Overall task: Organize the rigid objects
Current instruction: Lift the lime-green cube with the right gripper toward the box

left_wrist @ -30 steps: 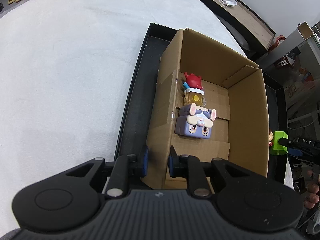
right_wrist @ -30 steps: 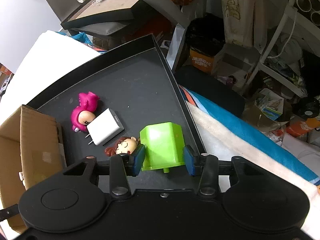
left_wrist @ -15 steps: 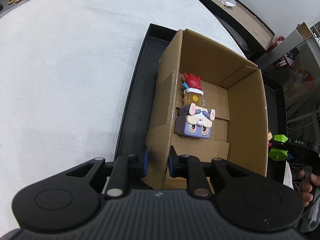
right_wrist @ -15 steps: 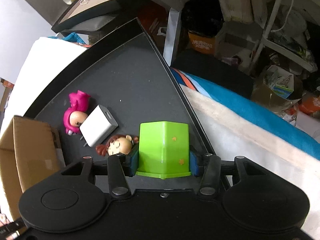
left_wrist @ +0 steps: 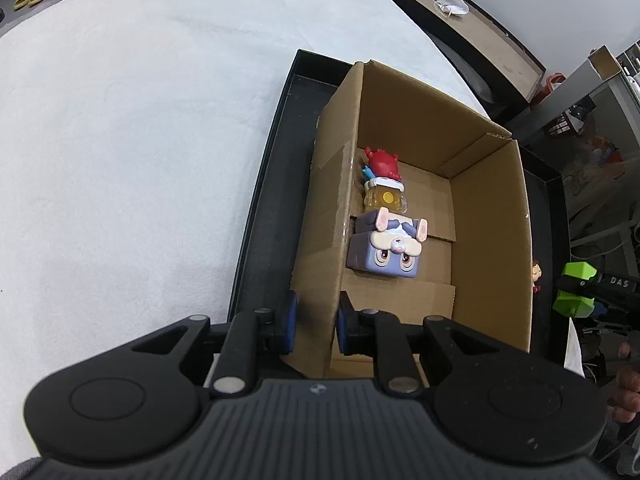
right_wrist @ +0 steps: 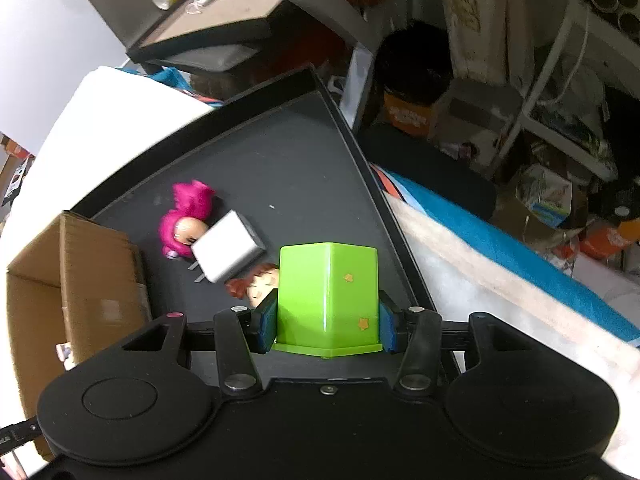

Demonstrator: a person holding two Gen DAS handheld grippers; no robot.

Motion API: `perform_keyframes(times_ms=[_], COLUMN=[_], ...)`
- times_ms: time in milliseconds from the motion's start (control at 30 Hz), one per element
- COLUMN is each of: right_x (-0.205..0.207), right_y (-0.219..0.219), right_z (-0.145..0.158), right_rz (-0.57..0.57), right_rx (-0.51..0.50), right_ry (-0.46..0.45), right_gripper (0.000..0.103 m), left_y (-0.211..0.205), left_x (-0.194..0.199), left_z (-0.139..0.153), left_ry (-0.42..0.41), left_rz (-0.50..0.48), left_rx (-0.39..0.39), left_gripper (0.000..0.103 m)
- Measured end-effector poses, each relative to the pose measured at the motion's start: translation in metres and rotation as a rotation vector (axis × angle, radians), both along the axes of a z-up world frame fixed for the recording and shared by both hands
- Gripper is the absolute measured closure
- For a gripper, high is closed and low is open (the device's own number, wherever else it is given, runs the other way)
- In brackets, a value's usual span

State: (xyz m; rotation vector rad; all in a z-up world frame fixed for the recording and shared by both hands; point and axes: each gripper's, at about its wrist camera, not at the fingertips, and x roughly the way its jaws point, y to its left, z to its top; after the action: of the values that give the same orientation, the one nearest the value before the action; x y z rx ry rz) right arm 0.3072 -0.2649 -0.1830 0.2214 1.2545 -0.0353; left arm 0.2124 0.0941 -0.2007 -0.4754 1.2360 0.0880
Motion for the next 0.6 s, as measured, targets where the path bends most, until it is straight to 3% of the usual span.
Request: perform_keyframes(times_ms=[600], right_x=[-0.002], right_y=[0.065], right_z=[0.057], right_rz=[0.137], right_rx=[-0.020], right_ry=[-0.102], right_gripper=[0.056], left_y=[0.004], left_x=[-0.008], left_z=[0.009], left_ry=[-0.045], left_rz=[-0.009], left_rx=[-0.010], left_gripper=[0.085])
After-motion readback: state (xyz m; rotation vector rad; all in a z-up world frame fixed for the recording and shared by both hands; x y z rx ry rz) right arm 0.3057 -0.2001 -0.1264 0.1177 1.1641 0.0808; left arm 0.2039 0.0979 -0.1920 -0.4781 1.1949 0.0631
